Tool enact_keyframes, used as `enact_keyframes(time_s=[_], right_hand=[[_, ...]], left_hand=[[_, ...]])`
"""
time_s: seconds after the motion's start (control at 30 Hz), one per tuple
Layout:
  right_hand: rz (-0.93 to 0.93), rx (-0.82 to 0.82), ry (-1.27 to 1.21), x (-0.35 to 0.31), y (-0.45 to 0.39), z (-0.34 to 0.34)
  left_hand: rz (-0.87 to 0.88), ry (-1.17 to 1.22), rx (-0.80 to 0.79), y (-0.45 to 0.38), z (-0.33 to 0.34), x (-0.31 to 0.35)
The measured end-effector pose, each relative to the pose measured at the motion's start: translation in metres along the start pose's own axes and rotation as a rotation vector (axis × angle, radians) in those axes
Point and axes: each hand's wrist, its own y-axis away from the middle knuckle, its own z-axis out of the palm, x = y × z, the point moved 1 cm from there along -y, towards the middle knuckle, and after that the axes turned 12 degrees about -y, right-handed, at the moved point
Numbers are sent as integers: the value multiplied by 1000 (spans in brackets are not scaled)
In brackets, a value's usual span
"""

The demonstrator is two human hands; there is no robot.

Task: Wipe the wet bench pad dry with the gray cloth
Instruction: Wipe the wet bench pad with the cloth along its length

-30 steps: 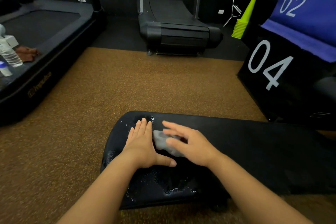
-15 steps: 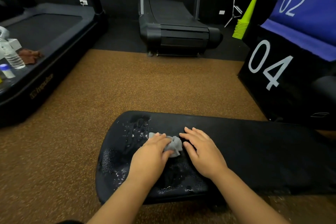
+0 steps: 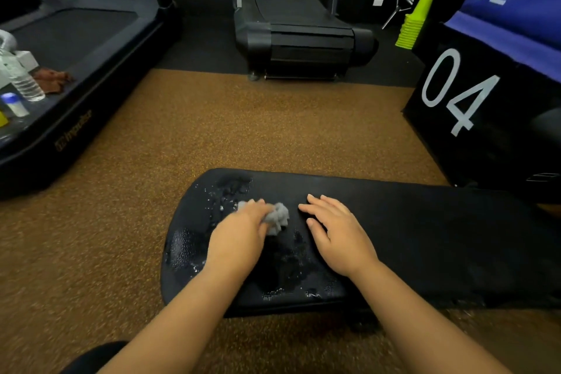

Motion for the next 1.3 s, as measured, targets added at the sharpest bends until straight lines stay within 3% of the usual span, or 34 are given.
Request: enact_keyframes(time_s=[0.13,0.33,0.5,0.77,0.93,1.17,1.3], right_hand=[[0,3,-3,0,-1,1],[6,19,-70,0,-1,-1],[6,-16,-32,-2,-1,-2],[1,-18,-28,1,-2,-1],[0,-12,-32,1,-1,0],[-3,28,-85,3,-3,0],[-7,20,-104,4,-1,0]], left_hand=[[-89,2,67,-3,10,16],[143,20,30,26,13,25],[-34,-12,43,3,12,31],[187,78,23,44,16,25],[5,50,54,27,11,27],[377,22,11,67,17,37],[251,32,-5,54,11,32]])
